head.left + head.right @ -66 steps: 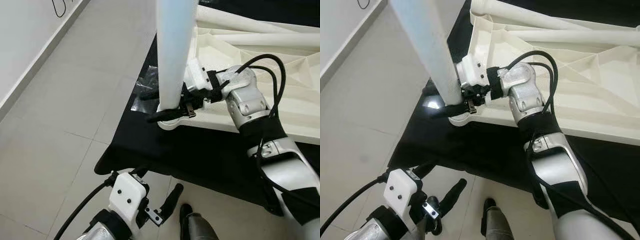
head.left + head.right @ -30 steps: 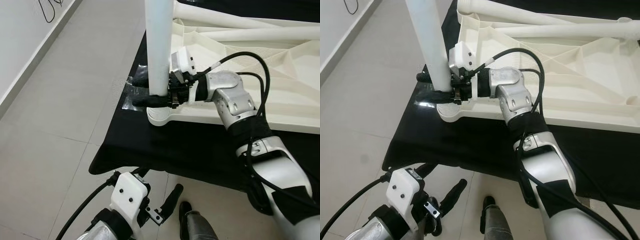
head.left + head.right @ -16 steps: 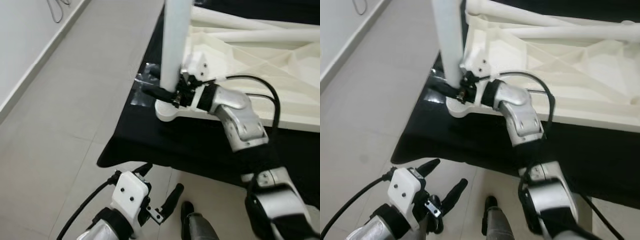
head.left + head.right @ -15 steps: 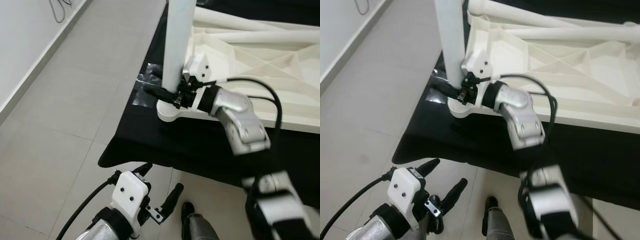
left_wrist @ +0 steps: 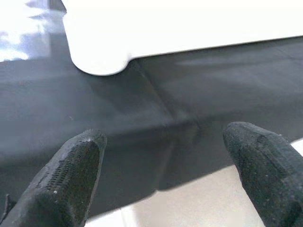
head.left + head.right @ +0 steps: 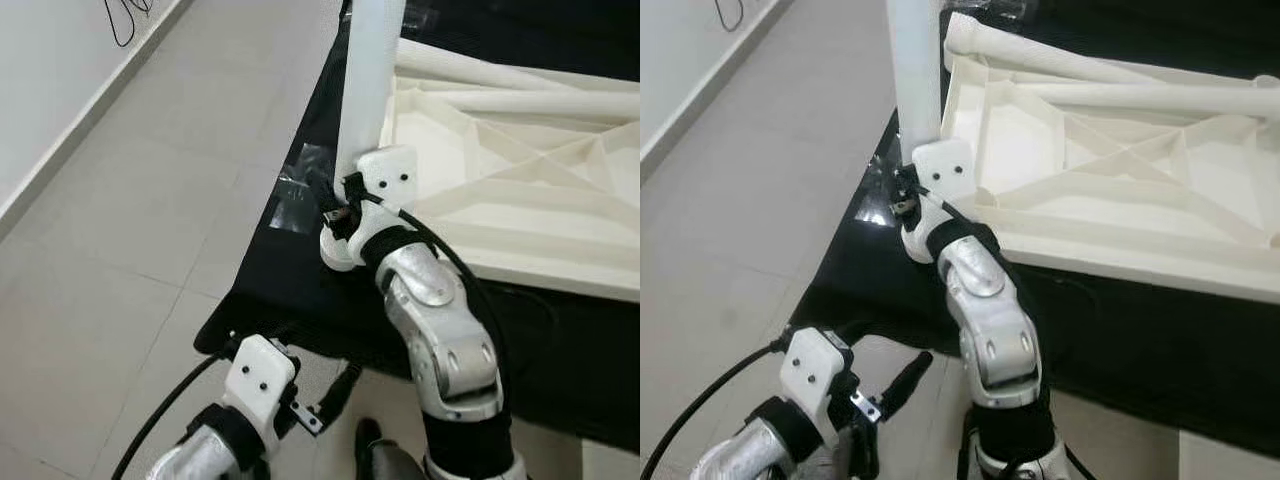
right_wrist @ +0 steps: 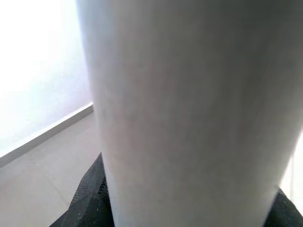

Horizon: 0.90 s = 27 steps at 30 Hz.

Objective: Building children table

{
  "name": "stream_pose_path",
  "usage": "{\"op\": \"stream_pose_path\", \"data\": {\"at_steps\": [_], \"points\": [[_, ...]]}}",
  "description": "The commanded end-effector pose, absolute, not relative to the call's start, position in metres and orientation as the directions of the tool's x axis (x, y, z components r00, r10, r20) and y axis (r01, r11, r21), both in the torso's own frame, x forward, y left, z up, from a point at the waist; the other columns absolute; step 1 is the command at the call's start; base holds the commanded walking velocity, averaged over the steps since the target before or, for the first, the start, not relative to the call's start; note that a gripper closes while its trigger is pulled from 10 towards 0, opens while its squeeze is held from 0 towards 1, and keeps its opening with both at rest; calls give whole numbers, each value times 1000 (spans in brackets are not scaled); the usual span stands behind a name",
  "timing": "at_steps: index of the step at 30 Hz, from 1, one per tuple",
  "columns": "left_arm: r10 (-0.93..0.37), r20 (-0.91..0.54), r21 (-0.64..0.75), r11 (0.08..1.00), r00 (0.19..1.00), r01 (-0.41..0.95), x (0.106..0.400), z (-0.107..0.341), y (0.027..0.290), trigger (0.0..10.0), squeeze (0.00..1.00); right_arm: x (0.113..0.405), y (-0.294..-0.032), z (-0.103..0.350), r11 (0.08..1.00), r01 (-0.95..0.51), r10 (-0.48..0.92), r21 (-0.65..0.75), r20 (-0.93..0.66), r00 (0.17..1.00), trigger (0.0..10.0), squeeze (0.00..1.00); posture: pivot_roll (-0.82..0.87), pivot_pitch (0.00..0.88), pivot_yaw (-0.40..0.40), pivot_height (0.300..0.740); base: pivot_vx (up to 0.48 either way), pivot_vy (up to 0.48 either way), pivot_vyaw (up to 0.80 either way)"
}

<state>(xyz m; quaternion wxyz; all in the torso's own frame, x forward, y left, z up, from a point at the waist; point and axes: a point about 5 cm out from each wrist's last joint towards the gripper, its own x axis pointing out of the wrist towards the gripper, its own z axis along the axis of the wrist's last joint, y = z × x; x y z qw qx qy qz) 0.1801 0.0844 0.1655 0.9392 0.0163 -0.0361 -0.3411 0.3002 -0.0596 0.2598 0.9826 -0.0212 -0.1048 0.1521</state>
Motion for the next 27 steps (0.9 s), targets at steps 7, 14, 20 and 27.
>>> {"op": "stream_pose_path", "data": {"at_steps": [7,14,20,27], "points": [[-648,26,59,761,762,646,183,154,88,10000,0,312,-52,193,968,-109,133,228,-92,987,10000,0,92,371,0,740,0,0,0],[-646,24,87,761,763,643,189,153,91,10000,0,310,-46,198,918,-283,287,279,29,958,10000,0,97,351,16,740,0,0,0],[-646,24,100,761,763,641,192,152,93,10000,0,310,-44,209,901,-413,393,135,154,907,10000,0,97,347,21,740,0,0,0],[-651,23,114,756,759,645,194,149,95,10000,0,310,-48,203,837,-544,546,-62,170,820,10000,0,96,329,30,740,0,0,0]]}}
